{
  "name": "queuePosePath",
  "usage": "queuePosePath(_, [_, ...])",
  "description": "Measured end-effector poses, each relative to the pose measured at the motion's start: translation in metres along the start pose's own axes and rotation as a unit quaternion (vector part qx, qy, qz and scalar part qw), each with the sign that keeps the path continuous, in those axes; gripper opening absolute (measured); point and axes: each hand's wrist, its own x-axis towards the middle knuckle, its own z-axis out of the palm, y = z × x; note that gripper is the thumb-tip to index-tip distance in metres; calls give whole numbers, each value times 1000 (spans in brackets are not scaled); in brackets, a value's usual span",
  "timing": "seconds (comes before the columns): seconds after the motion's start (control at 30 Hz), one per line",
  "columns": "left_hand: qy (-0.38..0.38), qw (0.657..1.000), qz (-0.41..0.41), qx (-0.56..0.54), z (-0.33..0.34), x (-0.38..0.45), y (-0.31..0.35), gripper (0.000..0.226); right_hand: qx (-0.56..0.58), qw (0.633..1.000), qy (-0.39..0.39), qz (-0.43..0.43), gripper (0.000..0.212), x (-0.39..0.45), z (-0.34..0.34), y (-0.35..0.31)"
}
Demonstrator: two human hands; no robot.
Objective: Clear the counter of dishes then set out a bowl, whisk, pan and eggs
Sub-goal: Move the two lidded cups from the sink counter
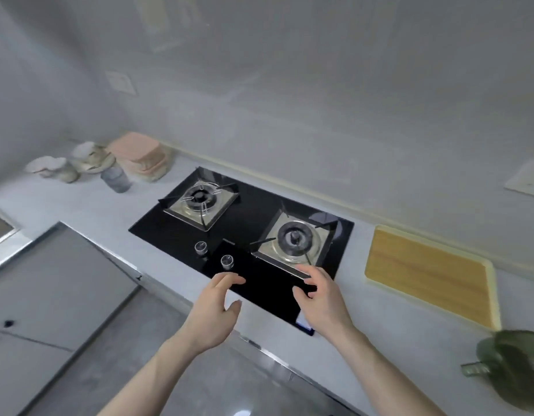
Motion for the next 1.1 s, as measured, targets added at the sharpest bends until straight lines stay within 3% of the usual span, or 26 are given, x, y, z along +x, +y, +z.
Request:
queuePosePath(0.3, [105, 993, -59, 9, -144, -88, -113, 42, 54, 990, -114, -65, 42, -18, 160, -140])
queuePosePath(0.53, [168, 981, -94, -4, -217, -145, -184, 45, 47, 976, -180, -110, 41, -26, 259, -210])
queuePosePath(0.77, [255, 955, -147, -27, -275, -189, -240, 40, 30, 953, -264, -149, 41, -15, 343, -269])
queuePosePath(1.1, [327, 903, -279, -10, -371, -235, -350, 40, 12, 896, -397, -196, 40, 32, 526, -358])
